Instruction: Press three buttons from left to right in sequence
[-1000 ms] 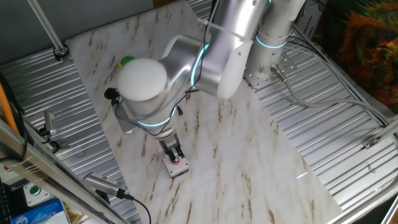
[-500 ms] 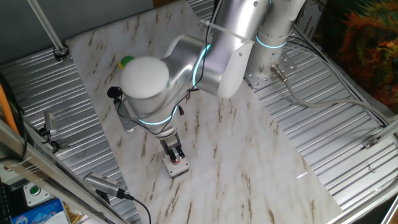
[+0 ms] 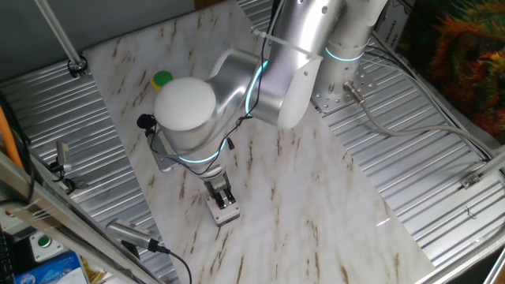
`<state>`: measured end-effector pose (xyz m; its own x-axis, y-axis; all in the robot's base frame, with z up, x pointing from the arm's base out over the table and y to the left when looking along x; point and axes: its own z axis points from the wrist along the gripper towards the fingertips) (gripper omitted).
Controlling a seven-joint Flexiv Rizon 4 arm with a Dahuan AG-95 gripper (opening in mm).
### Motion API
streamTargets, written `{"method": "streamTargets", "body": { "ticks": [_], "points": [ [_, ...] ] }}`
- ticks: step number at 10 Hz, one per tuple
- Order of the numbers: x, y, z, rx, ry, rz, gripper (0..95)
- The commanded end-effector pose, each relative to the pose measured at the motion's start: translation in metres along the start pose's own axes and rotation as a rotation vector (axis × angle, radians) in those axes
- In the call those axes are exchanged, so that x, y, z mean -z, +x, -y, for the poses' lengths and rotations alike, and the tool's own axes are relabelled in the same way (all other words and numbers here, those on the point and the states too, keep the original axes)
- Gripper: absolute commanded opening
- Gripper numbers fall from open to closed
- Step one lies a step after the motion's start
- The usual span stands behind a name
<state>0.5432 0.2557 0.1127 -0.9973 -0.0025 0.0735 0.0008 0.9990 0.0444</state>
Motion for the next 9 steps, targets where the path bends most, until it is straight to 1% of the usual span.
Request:
{"method": "streamTargets", "body": {
  "ticks": [1,5,9],
  "points": [
    [-0.0002,-0.0001,-0.0002,0.001,0.003,-0.001,0.0],
    [-0.0002,-0.0001,-0.0004,-0.001,0.003,-0.005,0.0],
    [-0.0009,-0.0003,-0.0002,0.01,0.008,0.001,0.0]
  ]
}}
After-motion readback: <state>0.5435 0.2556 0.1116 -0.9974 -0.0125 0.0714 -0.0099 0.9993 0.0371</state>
